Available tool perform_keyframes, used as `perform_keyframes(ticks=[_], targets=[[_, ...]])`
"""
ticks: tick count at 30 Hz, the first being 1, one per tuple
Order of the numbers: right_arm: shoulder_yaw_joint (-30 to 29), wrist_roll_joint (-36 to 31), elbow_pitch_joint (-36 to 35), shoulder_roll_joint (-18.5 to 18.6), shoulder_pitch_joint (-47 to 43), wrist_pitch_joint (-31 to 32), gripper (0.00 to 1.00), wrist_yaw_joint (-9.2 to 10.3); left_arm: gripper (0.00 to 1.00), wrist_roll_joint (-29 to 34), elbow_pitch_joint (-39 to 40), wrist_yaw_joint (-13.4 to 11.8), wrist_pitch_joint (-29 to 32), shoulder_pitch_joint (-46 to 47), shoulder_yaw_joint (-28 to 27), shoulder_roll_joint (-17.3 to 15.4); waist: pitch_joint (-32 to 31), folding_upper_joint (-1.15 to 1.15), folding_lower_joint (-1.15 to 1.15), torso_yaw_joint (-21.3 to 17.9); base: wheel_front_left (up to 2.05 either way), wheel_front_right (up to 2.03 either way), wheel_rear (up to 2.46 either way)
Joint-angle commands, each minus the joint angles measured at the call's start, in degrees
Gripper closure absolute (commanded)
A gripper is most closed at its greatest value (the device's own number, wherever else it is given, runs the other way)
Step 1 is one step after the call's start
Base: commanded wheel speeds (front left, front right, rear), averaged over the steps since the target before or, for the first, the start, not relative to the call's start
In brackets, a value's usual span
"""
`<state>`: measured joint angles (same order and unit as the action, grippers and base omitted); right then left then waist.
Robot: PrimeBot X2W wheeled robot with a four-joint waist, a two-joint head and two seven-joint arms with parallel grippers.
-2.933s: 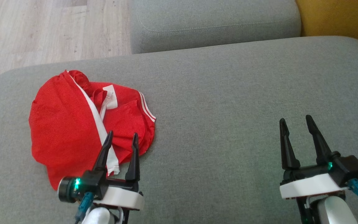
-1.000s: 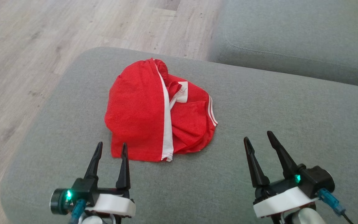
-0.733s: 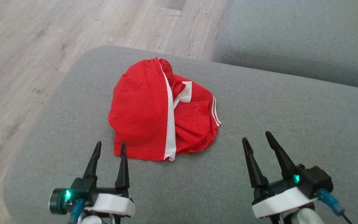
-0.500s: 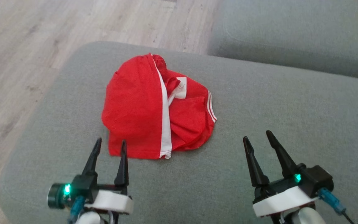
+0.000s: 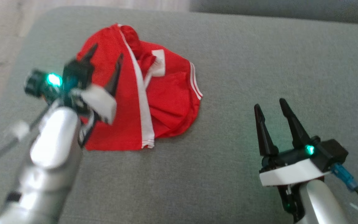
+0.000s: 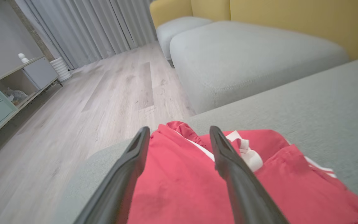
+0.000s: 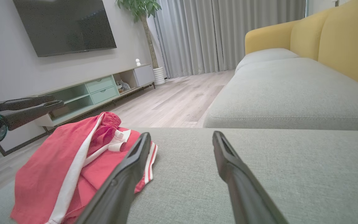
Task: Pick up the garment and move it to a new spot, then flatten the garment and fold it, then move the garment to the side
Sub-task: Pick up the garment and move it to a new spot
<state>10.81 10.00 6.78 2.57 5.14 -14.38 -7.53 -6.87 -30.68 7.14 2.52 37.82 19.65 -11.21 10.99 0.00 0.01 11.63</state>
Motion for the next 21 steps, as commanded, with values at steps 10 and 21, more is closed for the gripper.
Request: perform_keyframes(ticks=[10,21], targets=[[1.91,0.87,-2.37,0.31,4.18,-0.62,0.0,0.04,0.0,-8.98,-11.54,0.33,13.89,16.7,4.43,-6.68,6.86,0.0,-0.01,-6.28,0.0,0.0,0.0],[3.02,2.46,-2.11,0.31,5.48,-0.62,0.0,0.04,1.0,-12.38,-19.72,-0.31,14.68,21.31,4.54,-7.49,8.44,0.0,-0.01,-7.48,0.0,0.0,0.0]])
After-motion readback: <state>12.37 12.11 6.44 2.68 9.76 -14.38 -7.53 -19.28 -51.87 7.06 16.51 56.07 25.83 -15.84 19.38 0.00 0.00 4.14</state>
